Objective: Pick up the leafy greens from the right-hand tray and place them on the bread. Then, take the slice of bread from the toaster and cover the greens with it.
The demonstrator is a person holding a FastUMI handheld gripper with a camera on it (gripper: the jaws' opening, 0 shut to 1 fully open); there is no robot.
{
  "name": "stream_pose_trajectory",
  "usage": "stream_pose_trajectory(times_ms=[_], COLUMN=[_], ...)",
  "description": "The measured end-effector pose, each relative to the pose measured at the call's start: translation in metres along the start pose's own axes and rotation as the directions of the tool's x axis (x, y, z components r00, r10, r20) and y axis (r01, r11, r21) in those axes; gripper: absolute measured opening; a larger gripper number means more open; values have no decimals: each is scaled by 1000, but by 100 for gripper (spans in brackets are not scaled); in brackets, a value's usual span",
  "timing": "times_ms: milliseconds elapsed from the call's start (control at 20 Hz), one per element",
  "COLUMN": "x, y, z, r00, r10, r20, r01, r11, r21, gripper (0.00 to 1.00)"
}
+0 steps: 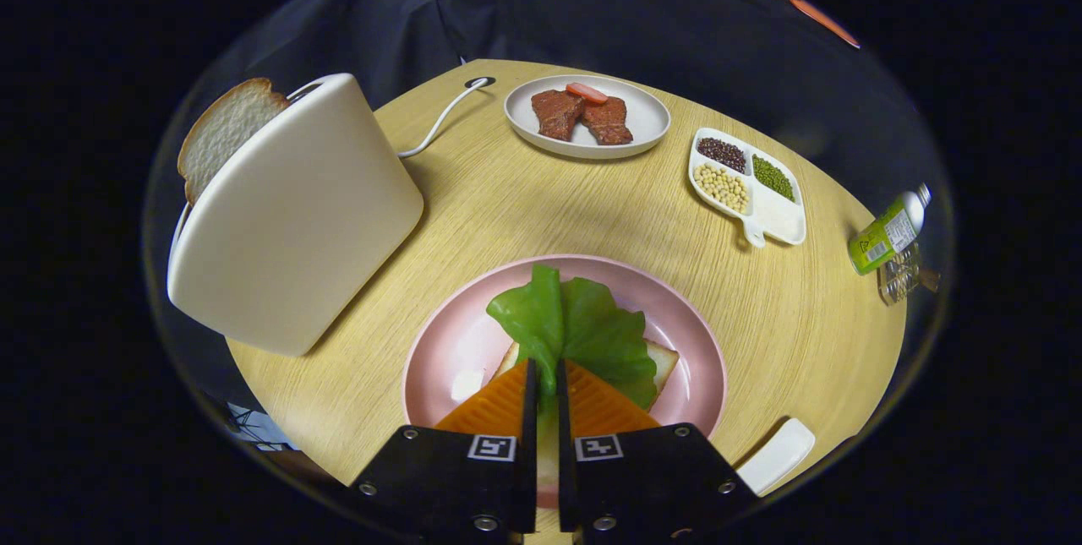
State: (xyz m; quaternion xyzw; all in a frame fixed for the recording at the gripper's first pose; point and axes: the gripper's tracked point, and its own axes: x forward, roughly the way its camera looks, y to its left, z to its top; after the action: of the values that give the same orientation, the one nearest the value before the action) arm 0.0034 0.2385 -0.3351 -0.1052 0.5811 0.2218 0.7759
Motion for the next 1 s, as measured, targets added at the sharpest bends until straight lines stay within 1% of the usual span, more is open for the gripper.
stream_pose_trajectory(times_ms=[100,150,200,250,350,400,450,550,650,750,850,1000], x=[-3,-5,-8,-11,-21,-26,-34,-51,-70,-90,-109,-132], y=[-2,-1,1,0,3,8,13,27,41,62,80,114], z=[4,5,8,12,19,25,31,47,66,85,104,126], r00=[1000,1000,1000,999,998,997,996,991,985,975,963,948], r10=[-15,-11,-4,-7,-12,-2,18,61,94,142,177,234], r20=[10,13,25,43,65,79,90,117,145,172,203,214], r01=[15,12,4,9,16,6,-15,-61,-98,-151,-188,-252], r11=[1000,1000,1000,999,998,999,999,998,995,987,981,966], r21=[-6,-10,-22,-38,-59,-52,-37,-3,22,46,38,59], gripper=[17,26,31,44,63,68,75,82,87,90,91,92])
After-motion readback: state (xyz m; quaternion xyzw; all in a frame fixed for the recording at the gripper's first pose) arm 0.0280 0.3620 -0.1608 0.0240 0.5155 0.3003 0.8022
